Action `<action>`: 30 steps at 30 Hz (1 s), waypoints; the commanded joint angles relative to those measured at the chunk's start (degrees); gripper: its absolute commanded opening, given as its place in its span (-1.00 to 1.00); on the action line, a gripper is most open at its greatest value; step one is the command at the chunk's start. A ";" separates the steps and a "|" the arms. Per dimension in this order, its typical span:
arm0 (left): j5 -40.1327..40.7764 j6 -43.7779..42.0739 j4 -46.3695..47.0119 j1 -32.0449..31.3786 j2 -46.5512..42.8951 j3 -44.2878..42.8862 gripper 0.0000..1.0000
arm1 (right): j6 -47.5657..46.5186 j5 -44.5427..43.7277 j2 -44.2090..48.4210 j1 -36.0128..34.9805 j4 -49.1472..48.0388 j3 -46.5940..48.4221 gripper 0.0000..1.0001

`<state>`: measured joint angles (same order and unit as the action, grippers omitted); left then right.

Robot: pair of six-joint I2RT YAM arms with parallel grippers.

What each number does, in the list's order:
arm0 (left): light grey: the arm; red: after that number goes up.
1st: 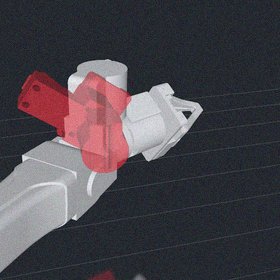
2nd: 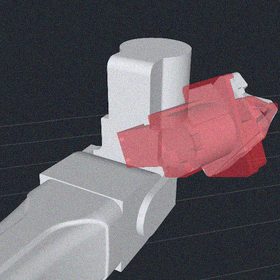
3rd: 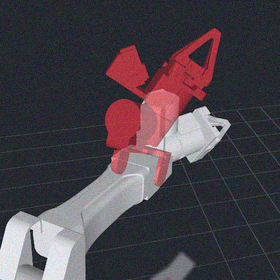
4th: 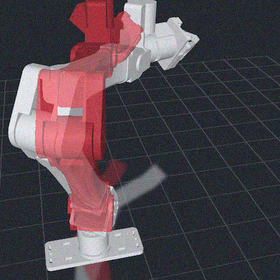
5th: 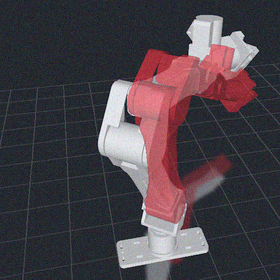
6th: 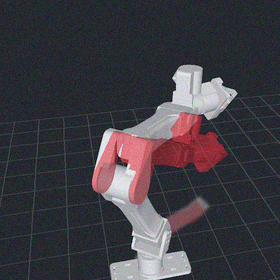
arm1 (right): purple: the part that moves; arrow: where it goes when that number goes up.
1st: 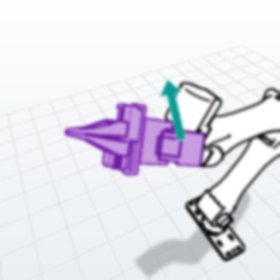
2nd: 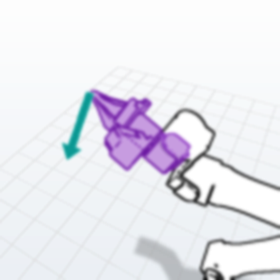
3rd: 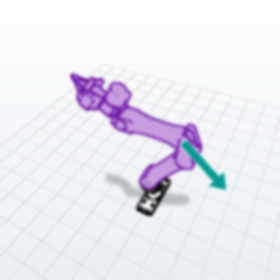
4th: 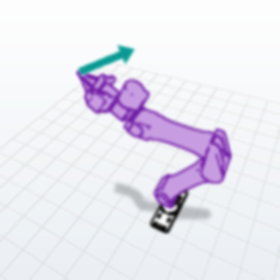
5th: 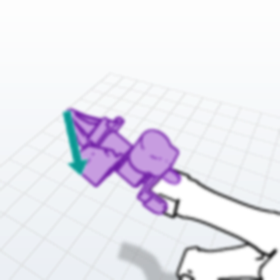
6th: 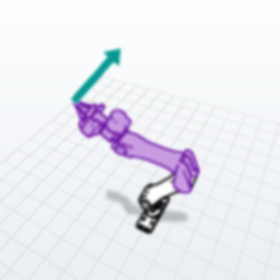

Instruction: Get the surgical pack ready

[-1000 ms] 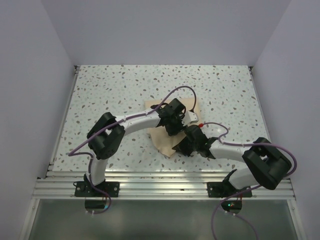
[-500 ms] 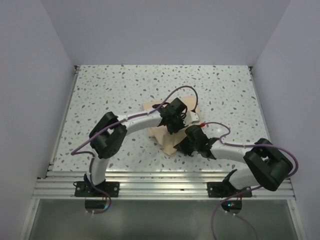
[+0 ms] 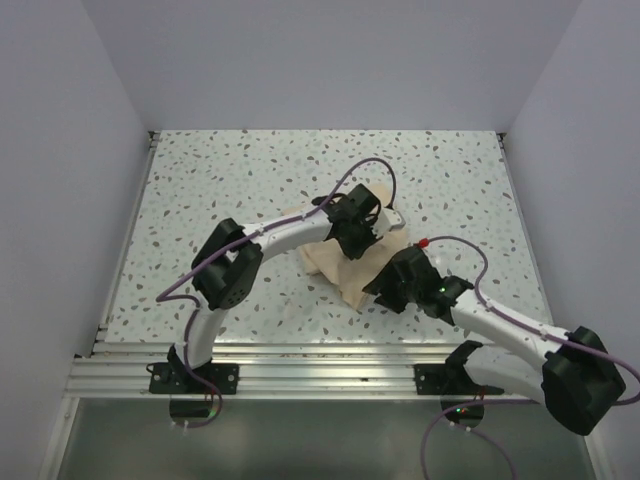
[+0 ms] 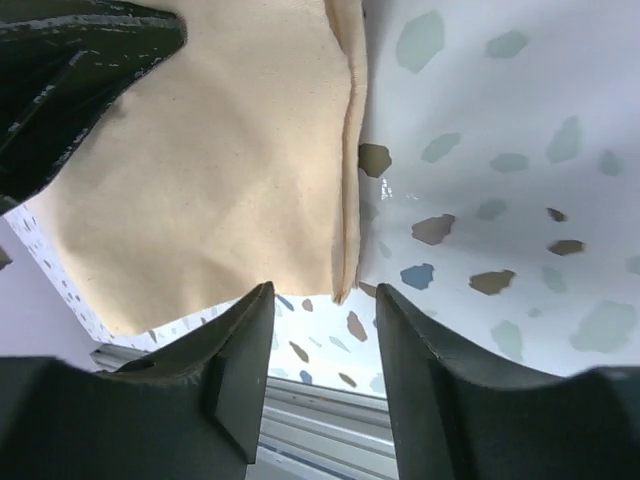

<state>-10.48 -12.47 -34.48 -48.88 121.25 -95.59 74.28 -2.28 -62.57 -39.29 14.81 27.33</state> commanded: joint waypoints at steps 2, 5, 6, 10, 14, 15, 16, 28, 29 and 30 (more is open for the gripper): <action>-1.38 4.03 -4.80 1.16 0.65 -6.00 -1.00 | -8.26 -2.55 4.99 3.16 10.85 7.36 0.01; -1.12 4.47 -7.88 1.42 0.83 -10.74 -1.00 | -13.53 1.29 4.39 6.93 9.81 10.01 -0.20; -1.82 4.65 -8.67 1.68 0.65 -11.71 -1.00 | -14.24 2.19 2.90 8.08 6.93 10.37 -0.25; -3.06 6.14 -11.57 2.48 0.13 -15.06 -1.00 | -17.24 5.35 -2.02 8.17 2.08 14.23 -0.52; -3.14 6.75 -12.81 3.09 0.13 -17.17 -1.00 | -18.56 10.53 -5.89 8.17 -4.25 16.00 -0.56; -2.97 7.02 -12.63 3.27 -0.48 -17.09 -1.00 | -18.56 10.81 -6.77 8.09 -4.70 16.26 -0.56; -2.88 7.46 -12.20 3.35 -0.66 -17.17 -1.00 | -18.65 10.55 -8.00 8.17 -4.35 16.87 -0.56; 3.44 10.53 1.34 0.90 -5.24 -0.41 -1.00 | -20.75 0.01 1.38 12.21 13.39 19.08 -0.55; 4.32 10.54 1.95 0.37 -5.24 0.40 -1.00 | -20.76 -0.52 2.35 13.09 14.71 19.07 -0.55; 6.24 10.36 2.39 -0.68 -4.97 1.19 -1.00 | -20.67 -1.05 3.06 13.44 17.77 19.25 -0.55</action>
<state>-8.38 -4.99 -36.91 -47.83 119.07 -97.43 54.85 1.04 -62.41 -27.14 23.88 44.18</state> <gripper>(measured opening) 0.070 0.226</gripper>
